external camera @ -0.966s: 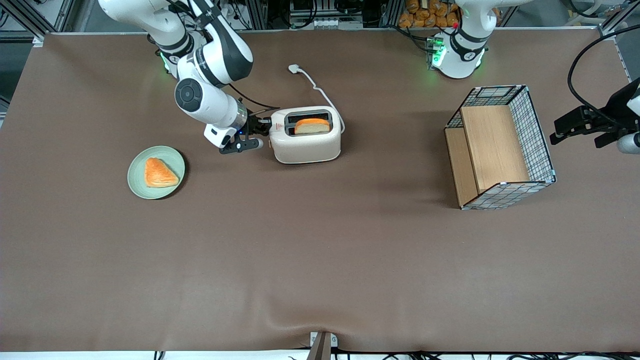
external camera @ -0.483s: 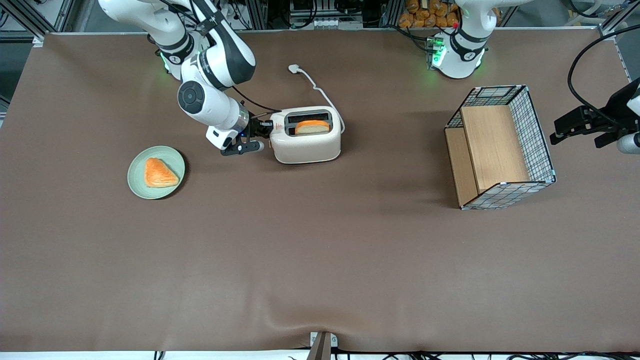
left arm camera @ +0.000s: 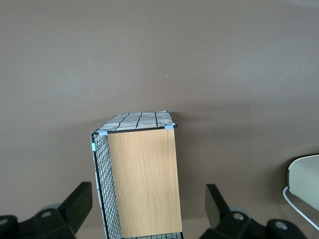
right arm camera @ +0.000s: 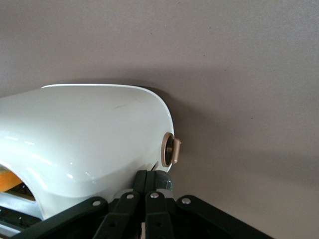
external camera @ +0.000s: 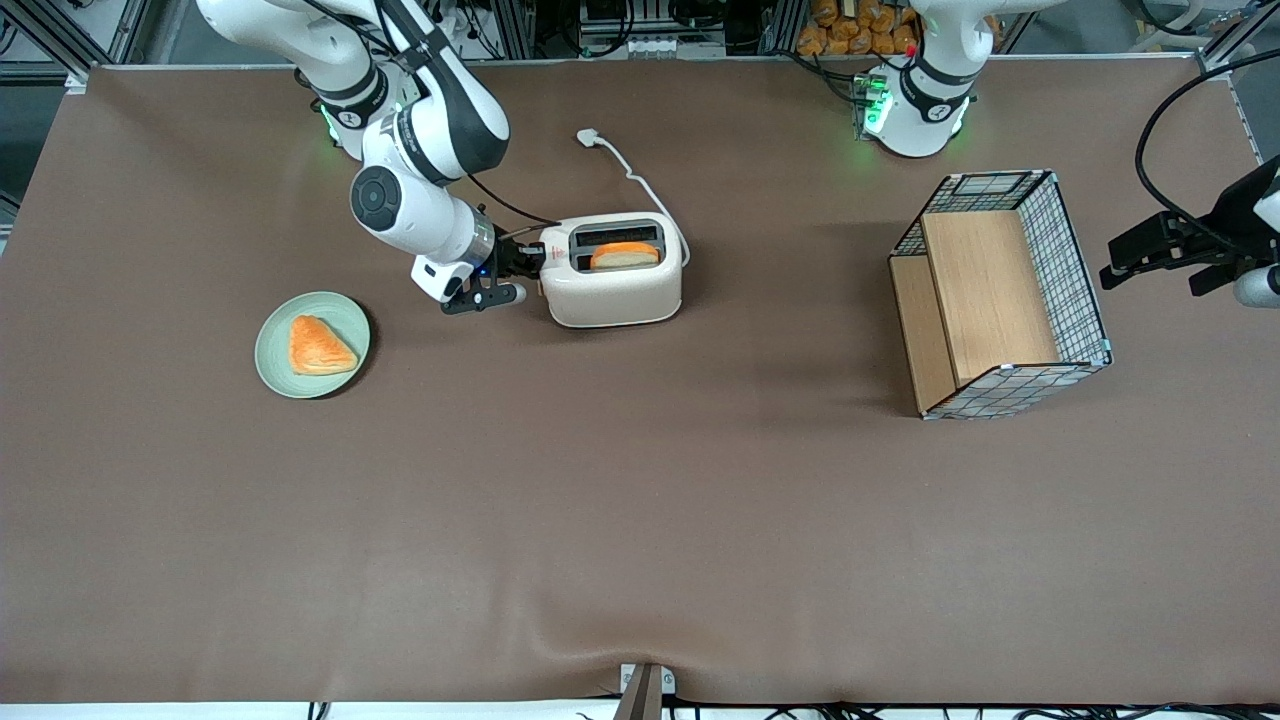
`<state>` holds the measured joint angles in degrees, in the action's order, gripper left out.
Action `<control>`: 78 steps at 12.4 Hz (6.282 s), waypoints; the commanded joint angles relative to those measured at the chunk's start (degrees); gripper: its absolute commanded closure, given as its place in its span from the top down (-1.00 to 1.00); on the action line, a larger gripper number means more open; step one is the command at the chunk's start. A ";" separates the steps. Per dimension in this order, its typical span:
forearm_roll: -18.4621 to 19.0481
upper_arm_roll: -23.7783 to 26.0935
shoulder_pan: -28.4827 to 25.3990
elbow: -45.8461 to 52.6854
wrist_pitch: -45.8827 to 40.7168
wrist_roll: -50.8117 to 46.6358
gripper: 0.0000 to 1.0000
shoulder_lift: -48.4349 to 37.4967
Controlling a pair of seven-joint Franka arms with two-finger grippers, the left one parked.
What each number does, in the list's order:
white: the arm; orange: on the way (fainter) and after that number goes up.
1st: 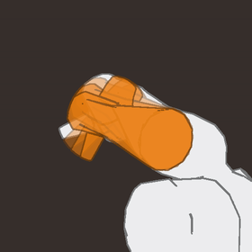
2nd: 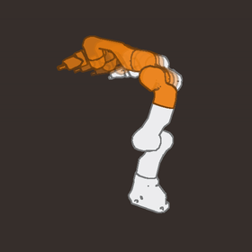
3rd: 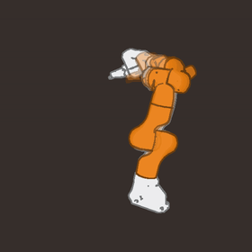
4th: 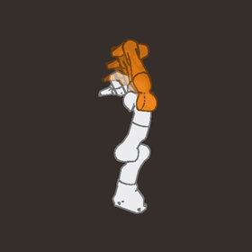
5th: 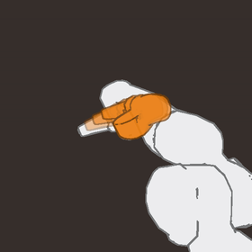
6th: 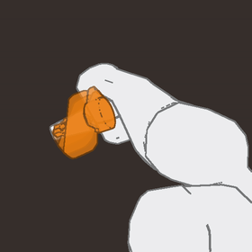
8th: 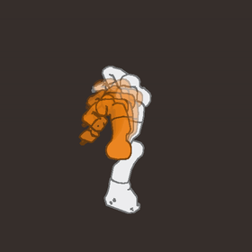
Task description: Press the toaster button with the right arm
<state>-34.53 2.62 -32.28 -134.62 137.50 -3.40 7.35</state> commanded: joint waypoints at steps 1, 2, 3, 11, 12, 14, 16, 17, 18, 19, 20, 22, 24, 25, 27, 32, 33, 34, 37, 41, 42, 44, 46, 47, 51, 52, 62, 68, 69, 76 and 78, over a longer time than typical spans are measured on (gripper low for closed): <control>-3.09 0.19 -0.51 -2.40 5.50 7.78 -1.00 1.79; -3.18 0.19 -0.42 -2.49 5.67 7.88 -1.00 1.79; -3.18 0.19 -0.24 -2.58 5.59 7.97 -1.00 1.79; -3.18 0.11 0.11 -3.28 6.55 8.85 -1.00 2.75; -3.26 0.11 0.11 -3.28 7.60 9.28 -1.00 3.36; -3.53 0.11 0.11 -3.28 8.57 9.55 -1.00 4.16; -3.53 0.11 0.02 -3.28 8.66 9.64 -1.00 4.25; -3.53 0.11 0.02 -3.28 8.66 9.55 -1.00 4.25; -3.53 0.11 0.02 -3.28 8.66 9.64 -1.00 4.34; -3.53 0.11 0.02 -3.11 8.66 9.55 -1.00 4.51; -3.53 0.11 0.11 -3.11 8.66 9.55 -1.00 4.51; -3.53 0.11 0.11 -3.11 8.58 9.64 -1.00 4.43; -3.53 0.02 0.20 -3.11 8.22 10.34 -1.00 4.25; -3.53 0.02 0.63 -3.11 8.14 10.52 -1.00 4.25; -3.53 0.02 0.81 -3.02 7.96 10.43 -1.00 4.16; -3.53 -0.07 1.25 -2.58 7.87 10.43 -1.00 3.99; -3.53 0.02 1.69 -2.49 7.78 10.34 -1.00 3.90; -3.53 0.02 1.78 -2.41 7.52 10.26 -1.00 3.64; -3.53 -0.24 3.53 0.14 0.78 9.73 -1.00 2.58; -2.66 -0.94 7.13 5.92 -10.72 8.16 -0.03 0.56; -2.39 -1.82 8.01 8.21 -14.24 6.23 0.34 0.56; 3.02 -3.05 9.33 12.69 -17.78 4.81 1.00 0.47; 11.82 -2.71 14.32 21.63 -25.30 2.80 1.00 1.52; 14.03 -2.71 15.83 25.85 -29.18 2.79 1.00 2.57; 20.99 -2.70 23.21 42.11 -40.70 3.31 1.00 5.20; 21.17 -2.62 24.79 45.64 -43.43 3.31 1.00 5.48; 32.51 -2.44 32.36 55.52 -52.85 0.43 1.00 -3.12; 35.23 -2.70 32.63 46.54 -50.31 -2.84 1.00 -13.07; 35.23 -2.79 32.98 47.59 -50.22 -2.41 1.00 -12.11; 35.41 -2.79 33.42 49.71 -49.96 -2.14 1.00 -9.46; 35.23 -2.79 33.33 49.71 -49.96 -2.14 1.00 -9.03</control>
<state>-0.33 -1.17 0.12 -85.88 87.61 -5.12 -2.46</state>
